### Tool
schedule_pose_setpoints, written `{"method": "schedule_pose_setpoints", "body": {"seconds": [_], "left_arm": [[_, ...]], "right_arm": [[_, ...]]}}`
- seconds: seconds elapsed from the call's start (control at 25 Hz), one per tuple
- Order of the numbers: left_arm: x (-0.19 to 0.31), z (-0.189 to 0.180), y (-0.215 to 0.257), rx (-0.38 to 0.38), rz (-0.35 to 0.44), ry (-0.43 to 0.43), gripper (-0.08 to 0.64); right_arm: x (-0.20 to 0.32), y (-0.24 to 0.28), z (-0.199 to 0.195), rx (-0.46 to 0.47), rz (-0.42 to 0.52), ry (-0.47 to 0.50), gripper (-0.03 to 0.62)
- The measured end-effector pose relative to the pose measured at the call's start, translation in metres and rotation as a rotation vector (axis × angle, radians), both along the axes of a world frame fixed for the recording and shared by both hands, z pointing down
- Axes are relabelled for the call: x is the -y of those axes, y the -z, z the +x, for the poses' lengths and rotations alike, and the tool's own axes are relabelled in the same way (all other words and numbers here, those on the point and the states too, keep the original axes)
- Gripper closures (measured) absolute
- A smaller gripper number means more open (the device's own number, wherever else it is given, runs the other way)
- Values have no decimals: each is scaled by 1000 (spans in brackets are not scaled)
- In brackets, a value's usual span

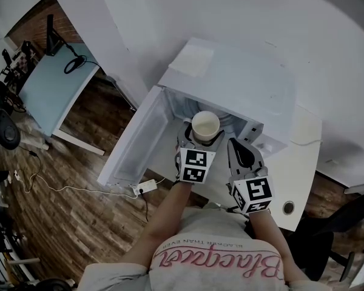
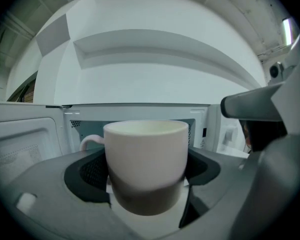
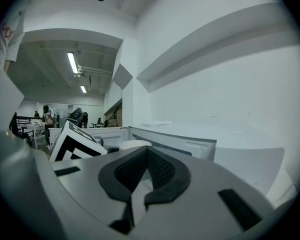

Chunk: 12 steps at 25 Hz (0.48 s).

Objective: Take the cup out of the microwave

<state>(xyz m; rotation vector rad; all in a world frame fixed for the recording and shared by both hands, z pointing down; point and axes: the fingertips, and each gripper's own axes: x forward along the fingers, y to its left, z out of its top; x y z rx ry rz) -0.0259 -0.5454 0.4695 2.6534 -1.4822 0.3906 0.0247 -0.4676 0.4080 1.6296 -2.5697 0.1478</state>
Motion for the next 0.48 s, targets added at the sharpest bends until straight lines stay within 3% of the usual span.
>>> {"method": "schedule_pose_setpoints", "body": {"seconds": [0.48], "left_arm": [[-22, -5, 35, 17, 26, -47, 132]], "right_arm": [[-3, 9, 2, -25, 38, -38, 583]]}}
